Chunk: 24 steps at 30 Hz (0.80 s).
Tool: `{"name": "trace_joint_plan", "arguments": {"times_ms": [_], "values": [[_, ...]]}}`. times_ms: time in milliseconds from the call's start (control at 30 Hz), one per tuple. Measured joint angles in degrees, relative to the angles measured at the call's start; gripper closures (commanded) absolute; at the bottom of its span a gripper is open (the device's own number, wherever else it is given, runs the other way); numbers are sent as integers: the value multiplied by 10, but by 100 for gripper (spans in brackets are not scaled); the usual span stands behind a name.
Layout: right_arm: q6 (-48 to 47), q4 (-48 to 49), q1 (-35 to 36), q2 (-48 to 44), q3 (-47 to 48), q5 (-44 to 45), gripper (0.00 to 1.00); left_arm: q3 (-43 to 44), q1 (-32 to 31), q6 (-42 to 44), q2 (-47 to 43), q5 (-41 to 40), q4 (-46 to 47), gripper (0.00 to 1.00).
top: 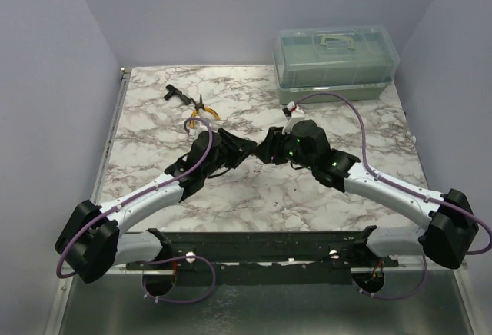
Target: Unlock with the key
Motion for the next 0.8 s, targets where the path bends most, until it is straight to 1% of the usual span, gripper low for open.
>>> {"name": "trace_joint_plan", "arguments": {"times_ms": [133,367,433,567,800], "values": [[-4,-11,0,-4,0,-3,56,0,2,1,1,0,0,100],[-8,-19,0,-3,0,-6,71,1,2,2,4,0,0,100],[-9,-19,0,-3,0,-10,73,1,2,2,4,0,0,100],[-10,-18,0,5,0,-16,76,1,2,3,4,0,0,100],[-9,-19,0,19,0,-17,77,1,3,9,4,0,0,100]]}}
